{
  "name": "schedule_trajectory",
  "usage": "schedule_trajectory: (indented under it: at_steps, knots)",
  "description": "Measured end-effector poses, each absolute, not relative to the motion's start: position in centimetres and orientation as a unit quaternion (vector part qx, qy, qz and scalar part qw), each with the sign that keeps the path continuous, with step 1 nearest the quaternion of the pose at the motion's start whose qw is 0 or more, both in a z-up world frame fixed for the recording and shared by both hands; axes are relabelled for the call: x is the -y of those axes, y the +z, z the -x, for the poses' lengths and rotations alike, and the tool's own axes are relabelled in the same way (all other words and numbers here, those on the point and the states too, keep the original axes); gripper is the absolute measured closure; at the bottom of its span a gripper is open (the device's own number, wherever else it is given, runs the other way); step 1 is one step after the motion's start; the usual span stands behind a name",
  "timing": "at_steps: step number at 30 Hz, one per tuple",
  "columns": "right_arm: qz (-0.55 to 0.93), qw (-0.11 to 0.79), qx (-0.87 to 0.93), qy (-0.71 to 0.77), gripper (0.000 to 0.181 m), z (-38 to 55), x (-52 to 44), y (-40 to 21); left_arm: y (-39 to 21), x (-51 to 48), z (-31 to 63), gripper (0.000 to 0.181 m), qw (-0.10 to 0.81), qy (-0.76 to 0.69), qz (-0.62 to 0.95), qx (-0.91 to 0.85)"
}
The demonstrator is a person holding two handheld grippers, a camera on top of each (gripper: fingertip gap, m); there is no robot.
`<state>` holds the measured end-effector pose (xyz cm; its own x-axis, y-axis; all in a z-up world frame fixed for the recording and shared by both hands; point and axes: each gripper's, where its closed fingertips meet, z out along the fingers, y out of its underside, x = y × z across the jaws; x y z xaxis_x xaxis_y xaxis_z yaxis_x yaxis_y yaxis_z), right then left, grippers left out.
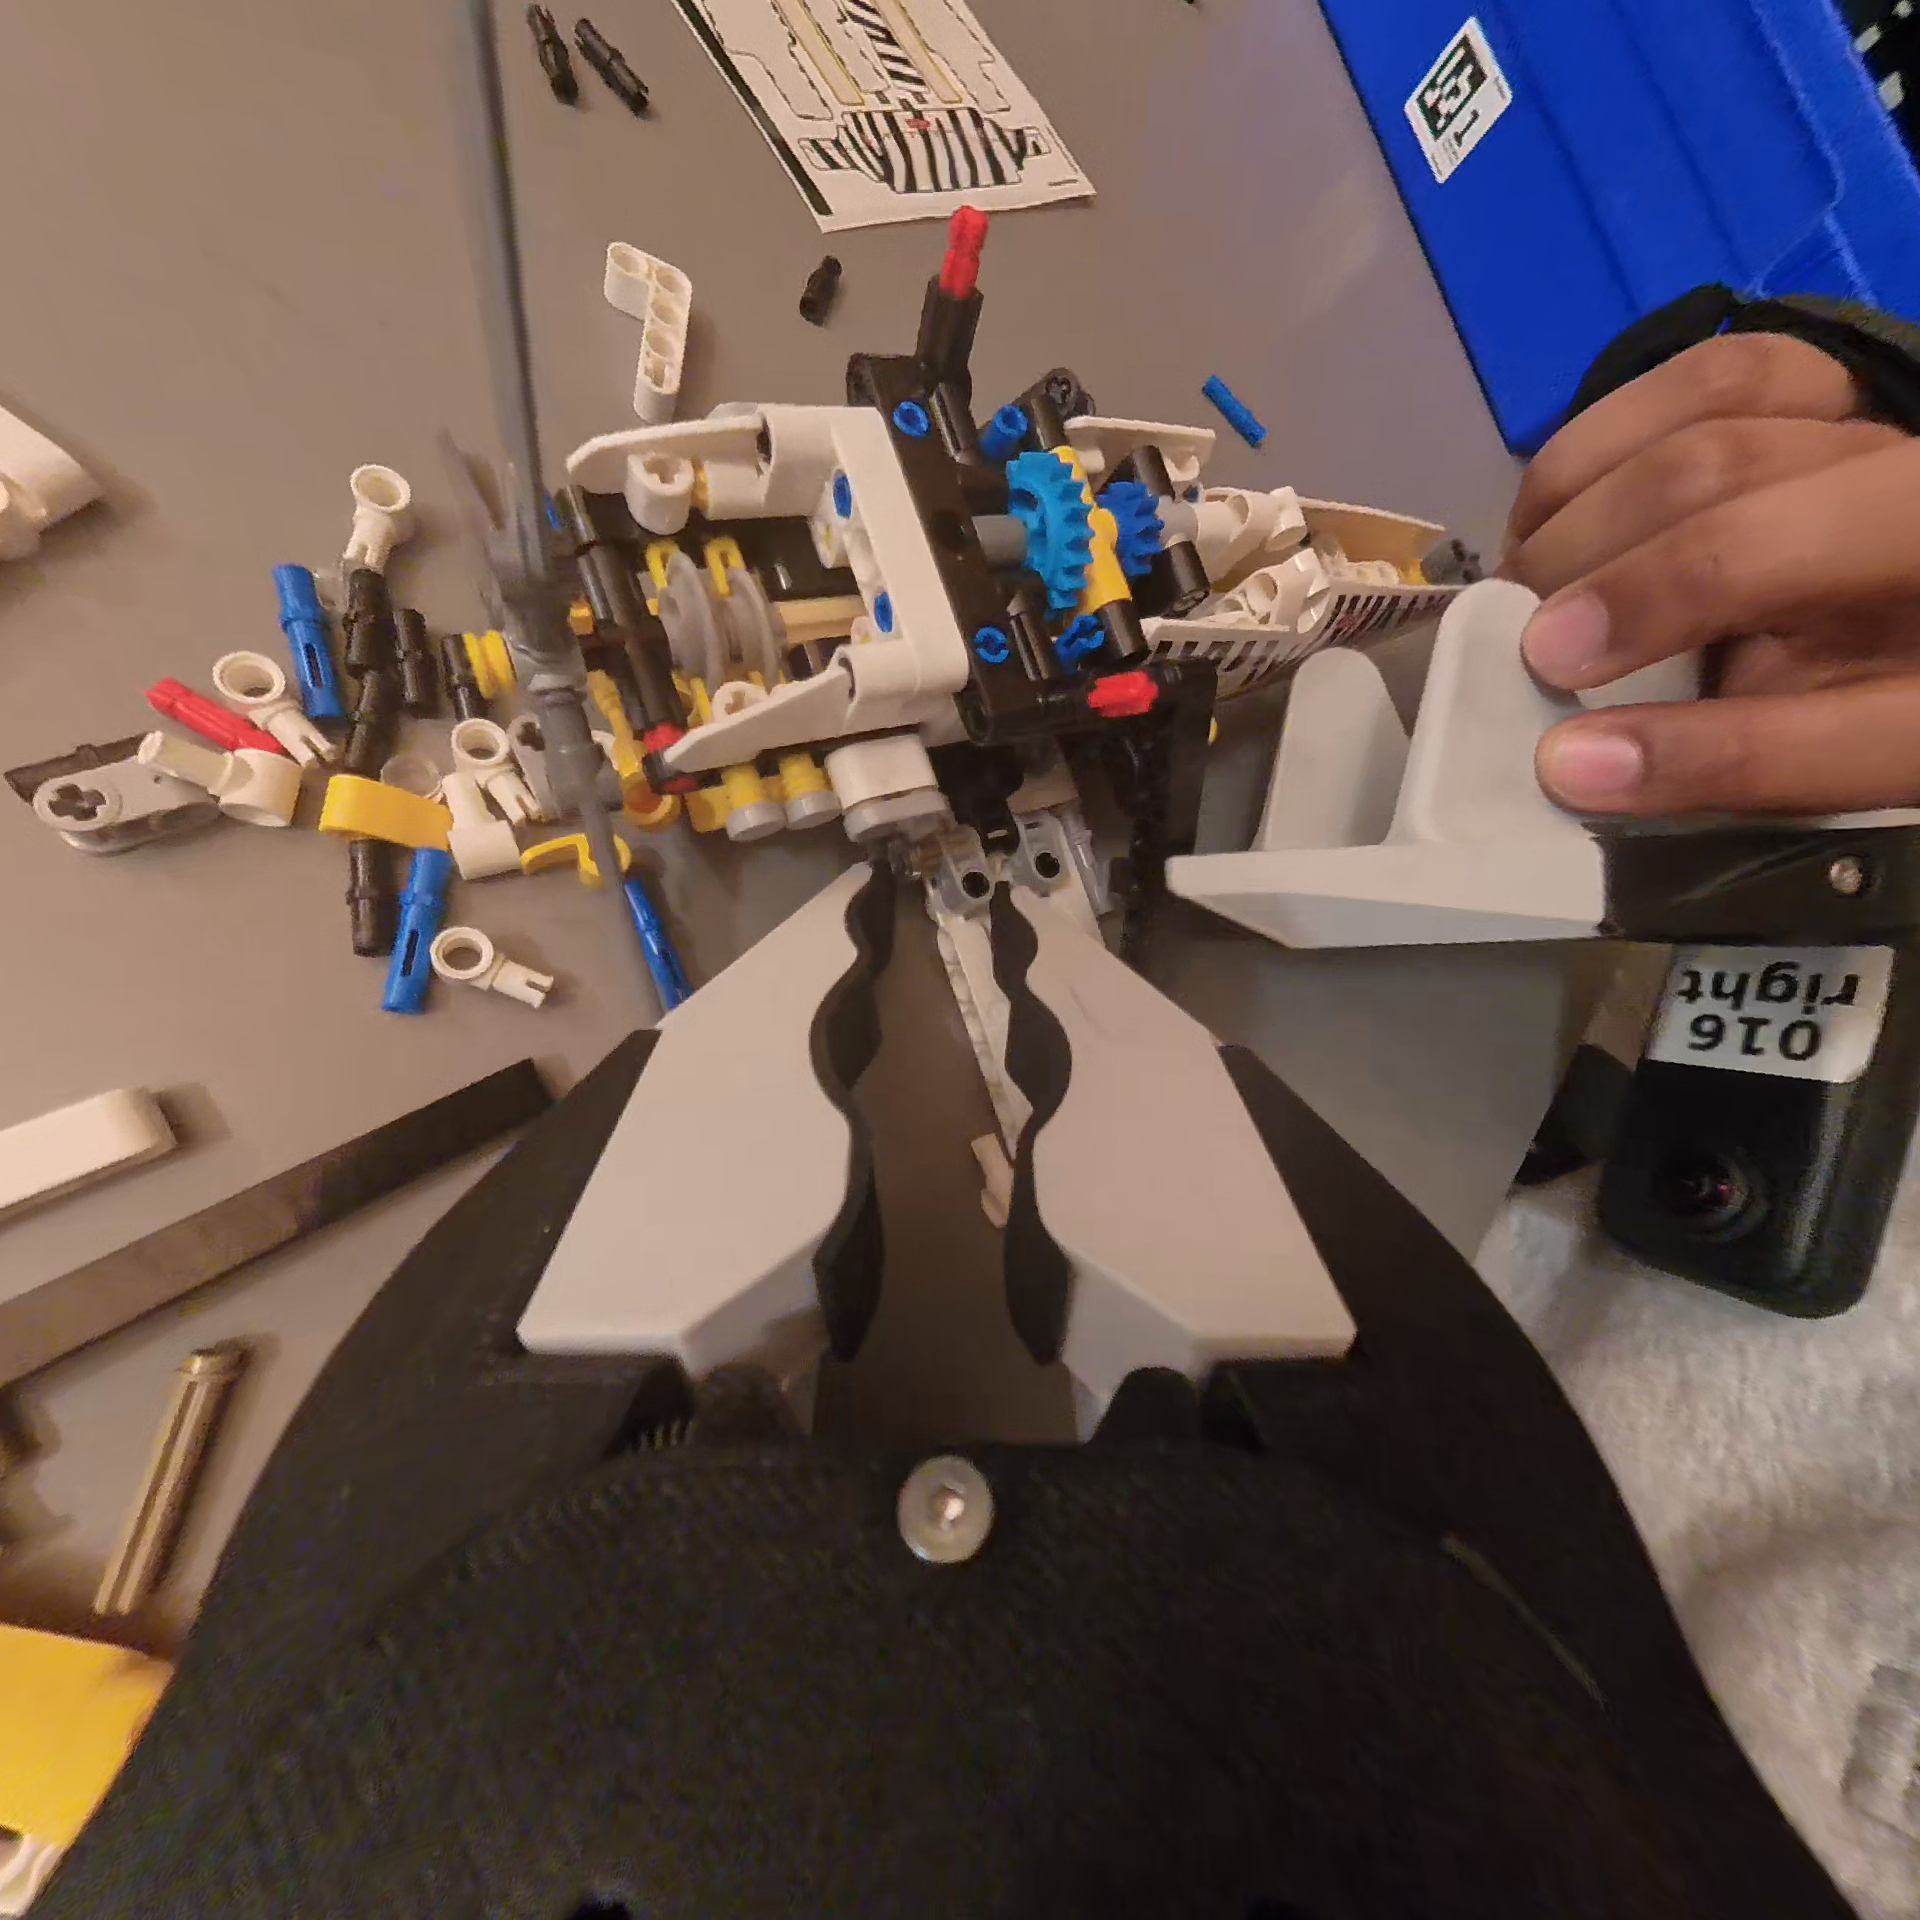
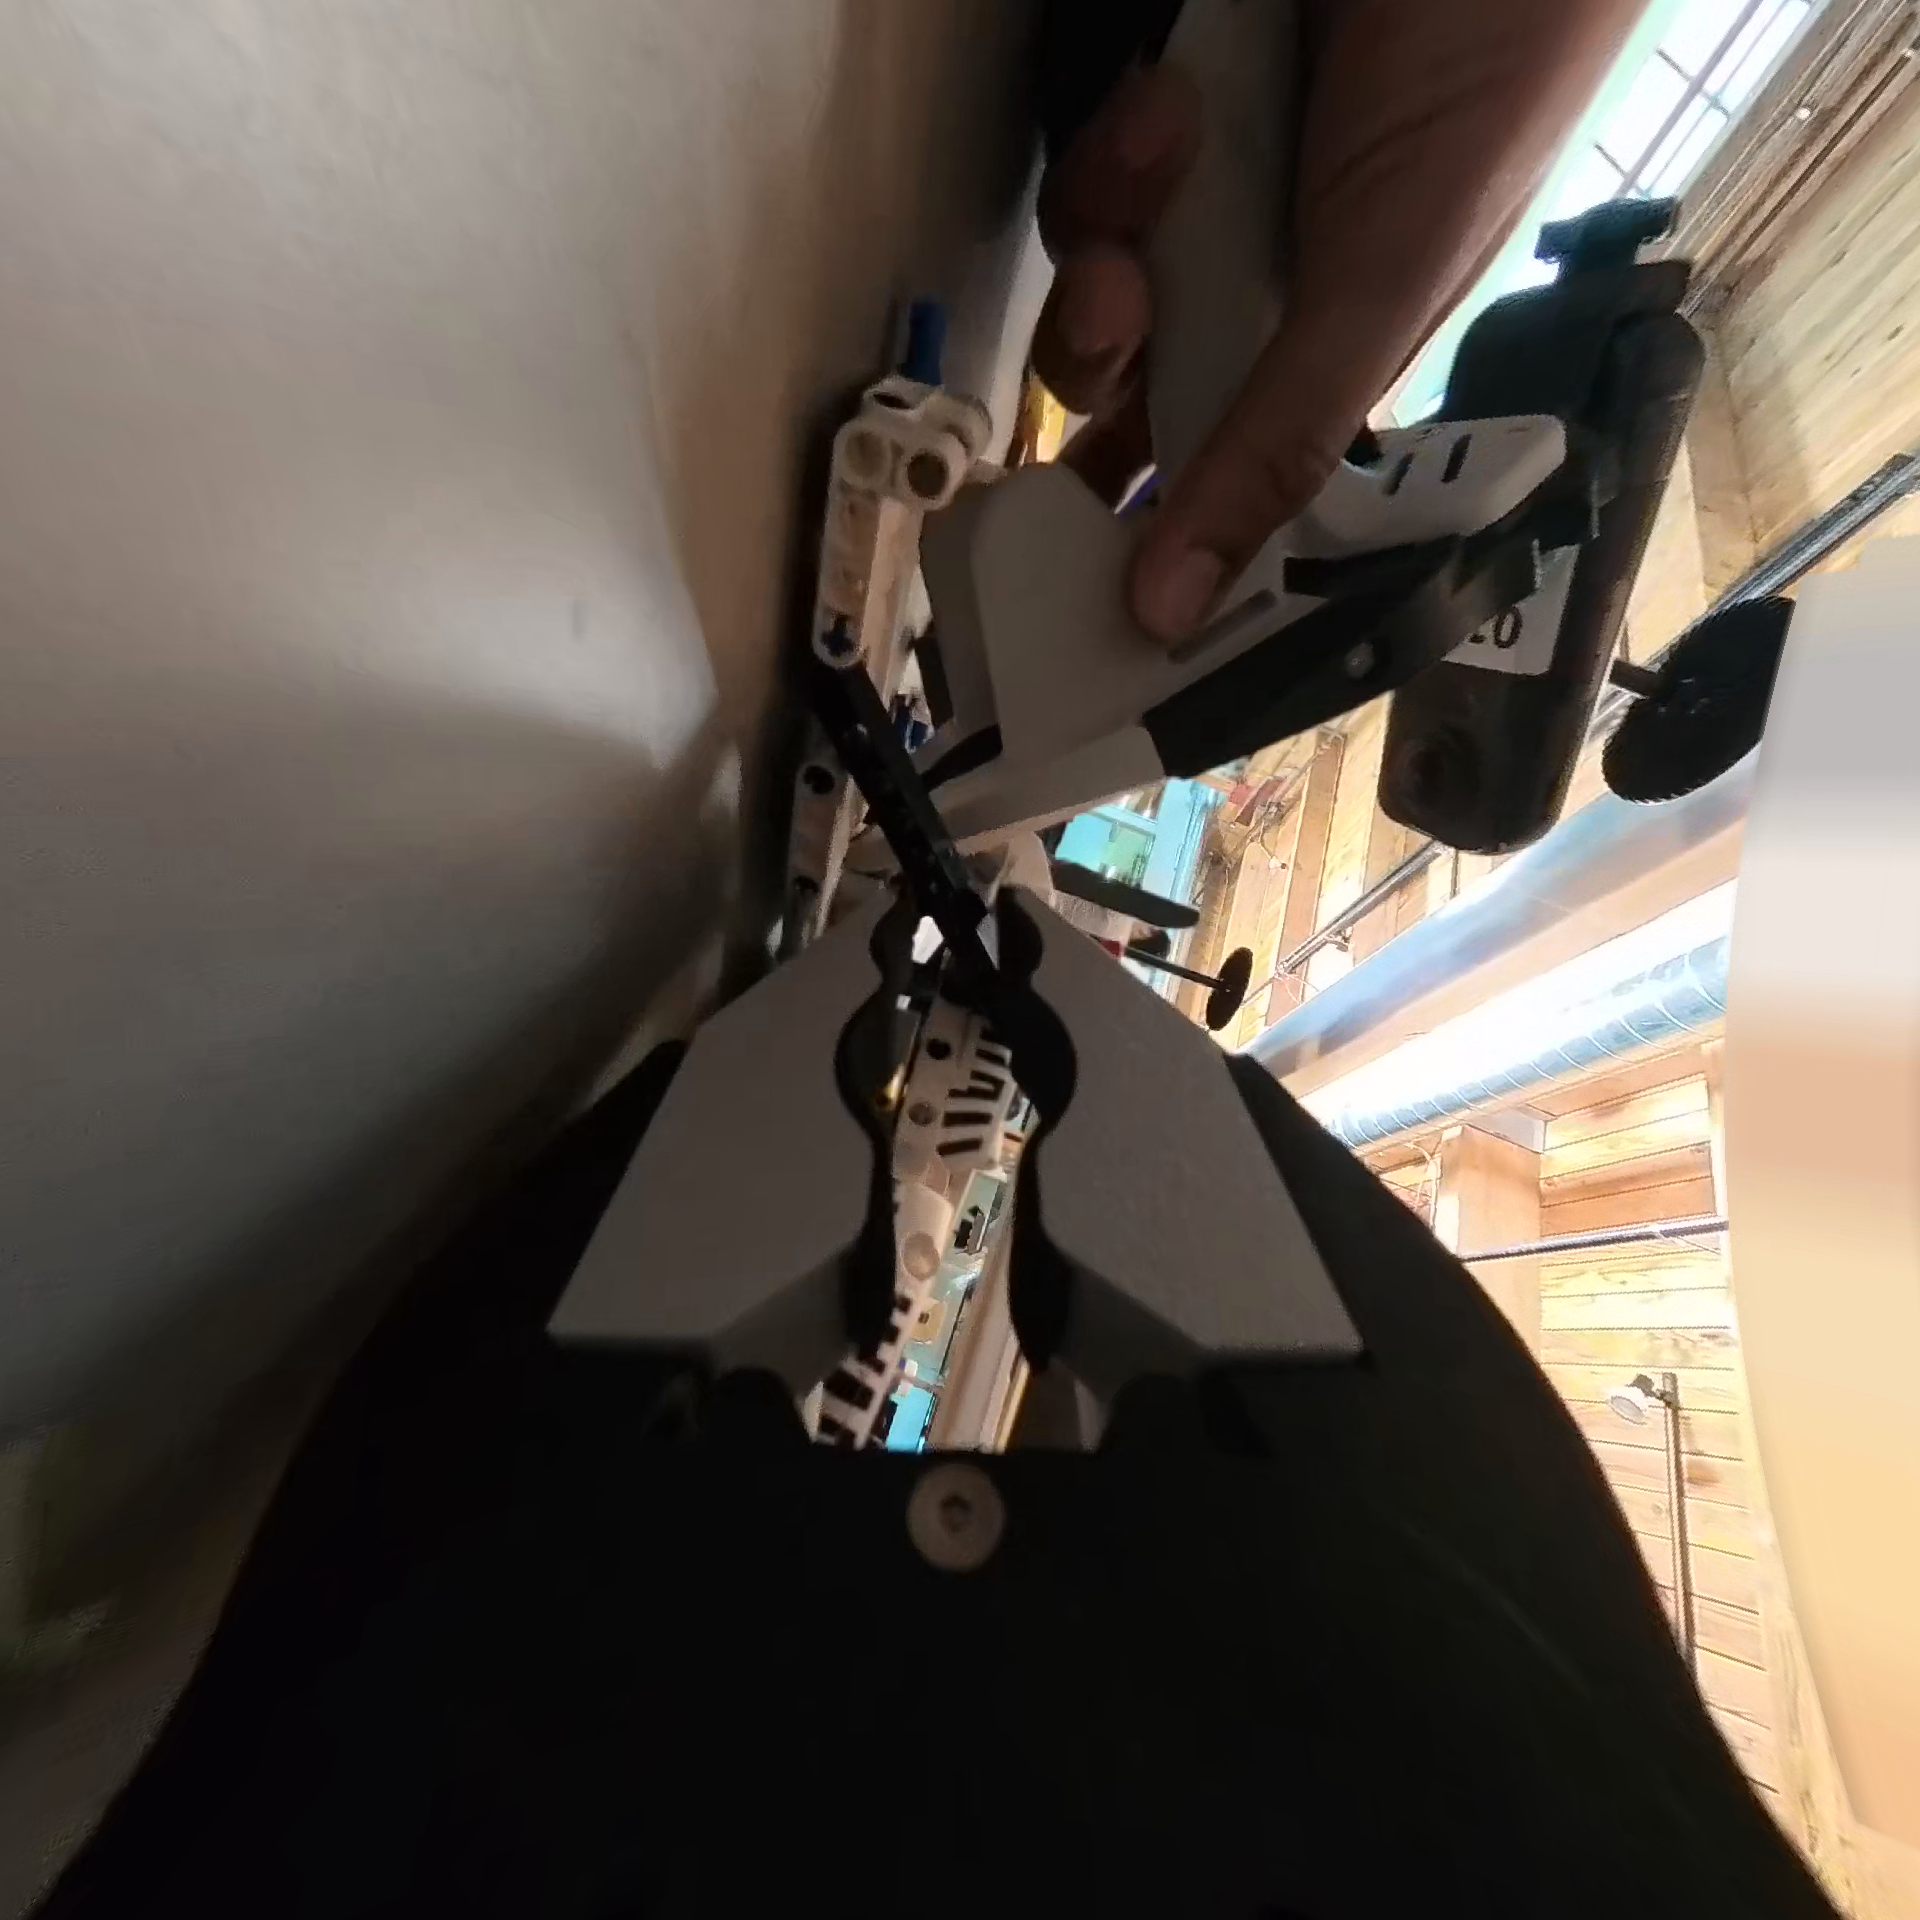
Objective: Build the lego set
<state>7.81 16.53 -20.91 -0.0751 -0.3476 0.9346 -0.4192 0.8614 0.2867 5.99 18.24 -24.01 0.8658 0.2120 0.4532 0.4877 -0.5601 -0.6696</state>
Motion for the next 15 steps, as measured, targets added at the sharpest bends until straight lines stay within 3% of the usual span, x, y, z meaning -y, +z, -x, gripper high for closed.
schedule_trajectory:
  at_steps: [9, 15]
  knots:
    - [-0.263, 0.620, 0.739, -0.002, 0.151, -7.12, -17.33, -21.09, -24.06, -18.70, -5.88, 0.163, 0.417, -0.182, 0.864, 0.216]
    - [-0.270, 0.617, 0.739, -0.001, 0.151, -7.11, -17.30, -21.15, -24.12, -18.61, -5.76, 0.163, 0.416, -0.155, 0.875, 0.190]
